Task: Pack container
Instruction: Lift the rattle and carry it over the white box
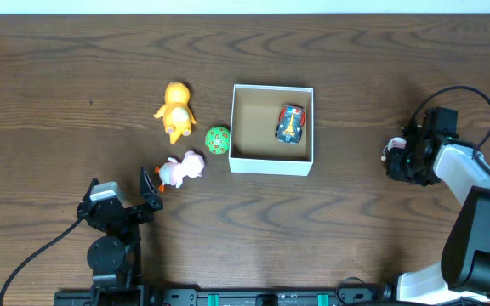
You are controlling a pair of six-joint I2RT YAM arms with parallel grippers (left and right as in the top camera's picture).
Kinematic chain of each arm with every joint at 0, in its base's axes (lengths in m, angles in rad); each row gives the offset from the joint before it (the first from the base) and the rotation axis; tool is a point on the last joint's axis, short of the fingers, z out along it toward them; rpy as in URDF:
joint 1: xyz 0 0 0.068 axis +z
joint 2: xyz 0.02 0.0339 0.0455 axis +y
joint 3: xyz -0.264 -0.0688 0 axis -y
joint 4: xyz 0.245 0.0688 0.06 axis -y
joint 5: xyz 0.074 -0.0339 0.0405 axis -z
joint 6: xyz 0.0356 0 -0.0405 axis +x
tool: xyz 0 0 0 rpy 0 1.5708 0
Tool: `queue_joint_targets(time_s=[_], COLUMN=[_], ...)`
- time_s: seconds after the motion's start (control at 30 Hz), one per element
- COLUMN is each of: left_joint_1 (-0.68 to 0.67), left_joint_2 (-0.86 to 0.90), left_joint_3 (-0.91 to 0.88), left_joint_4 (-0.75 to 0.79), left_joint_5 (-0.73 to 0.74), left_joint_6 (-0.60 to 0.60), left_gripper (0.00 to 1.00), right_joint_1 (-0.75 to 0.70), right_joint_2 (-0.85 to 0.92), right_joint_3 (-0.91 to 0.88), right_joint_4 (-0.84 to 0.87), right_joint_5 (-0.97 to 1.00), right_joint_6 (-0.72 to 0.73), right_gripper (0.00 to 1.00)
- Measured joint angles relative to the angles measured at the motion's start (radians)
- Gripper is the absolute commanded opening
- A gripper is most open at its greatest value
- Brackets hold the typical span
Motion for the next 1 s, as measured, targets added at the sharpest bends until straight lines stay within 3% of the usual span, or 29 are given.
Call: queue_joint_targets(time_s=[0.3, 0.5, 0.6, 0.77, 1.0], left_joint_1=[0.0, 0.0, 0.0, 0.0, 0.0], left_joint_2=[0.0, 0.0, 0.0, 0.0, 0.0], left_joint_3=[0.0, 0.0, 0.0, 0.0, 0.0], left_joint_4=[0.0, 0.0, 0.0, 0.0, 0.0], left_joint_5=[0.0, 0.0, 0.0, 0.0, 0.0], left_joint_6=[0.0, 0.0, 0.0, 0.0, 0.0], left_gripper=[0.98, 0.98, 0.98, 0.98, 0.98], right_joint_1=[0.065, 0.232, 0.36, 0.558, 0.732], right_joint_2=[-0.038, -0.136, -0.155, -0.159, -0.159], right_joint_3=[0.164, 0.328, 0.409, 0.46, 0.46], right_joint_4=[-0.187, -0.237, -0.241, -0.223, -0.22], right_joint_5=[-0.034, -0.066, -0.089, -0.109, -0.081], right_joint_6=[0.021, -0.003, -0.041, -0.13, -0.31], right_gripper=[0.15, 0.01, 0.01, 0.11, 0.11])
